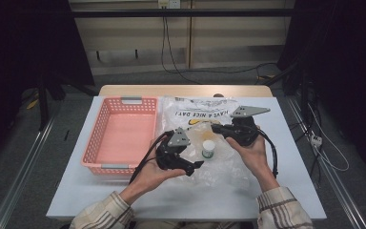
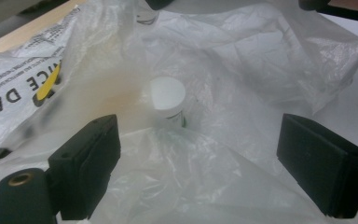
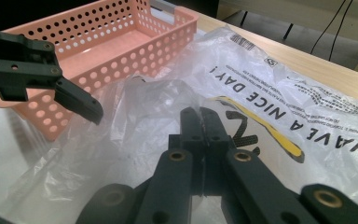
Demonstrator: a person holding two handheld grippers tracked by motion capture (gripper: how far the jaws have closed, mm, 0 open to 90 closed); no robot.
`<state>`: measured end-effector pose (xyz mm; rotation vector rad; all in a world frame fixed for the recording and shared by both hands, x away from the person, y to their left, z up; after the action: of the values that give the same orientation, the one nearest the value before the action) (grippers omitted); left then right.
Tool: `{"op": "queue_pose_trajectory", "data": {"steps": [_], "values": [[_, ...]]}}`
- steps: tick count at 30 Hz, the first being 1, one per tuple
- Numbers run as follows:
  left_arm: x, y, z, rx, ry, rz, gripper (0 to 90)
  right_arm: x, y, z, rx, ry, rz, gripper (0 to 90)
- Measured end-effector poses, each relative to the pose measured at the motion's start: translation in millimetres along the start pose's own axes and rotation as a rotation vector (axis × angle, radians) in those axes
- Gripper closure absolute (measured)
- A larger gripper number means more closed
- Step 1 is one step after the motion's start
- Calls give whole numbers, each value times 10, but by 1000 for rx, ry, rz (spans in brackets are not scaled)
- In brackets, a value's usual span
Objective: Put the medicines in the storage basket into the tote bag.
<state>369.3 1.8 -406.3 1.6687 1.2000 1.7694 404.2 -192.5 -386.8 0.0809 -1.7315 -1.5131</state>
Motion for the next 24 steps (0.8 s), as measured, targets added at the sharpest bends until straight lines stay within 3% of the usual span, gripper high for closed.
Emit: {"op": "queue_pose_trajectory", "data": {"steps": [9,12,16,19,22,24], "values": [[244,-25,-42,-26,22,-34,123,21,-120,27,5,2,35,900],[319,-50,-25,-6,55,-46,126,43,-146,47,6,12,37,896],[402,-82,23,14,83,-57,125,67,-172,75,8,9,55,740],[472,-105,30,16,95,-62,115,127,-192,99,5,-23,48,537],[543,-123,7,6,138,-21,106,245,-213,116,7,-44,35,435],[585,-130,-12,9,122,-30,91,342,-220,111,4,-70,34,364]]}}
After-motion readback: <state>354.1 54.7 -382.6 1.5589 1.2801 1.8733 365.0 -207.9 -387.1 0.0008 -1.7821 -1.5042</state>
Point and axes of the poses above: each handheld gripper's, and its own axes: x roughly backward along the jaws, y roughly out of its top, z roughly to its left, the point moved 4 cm from there along -x, roughly forward along the jaws, and after that the axes turned 7 degrees about -y, right-handed, at the moved point
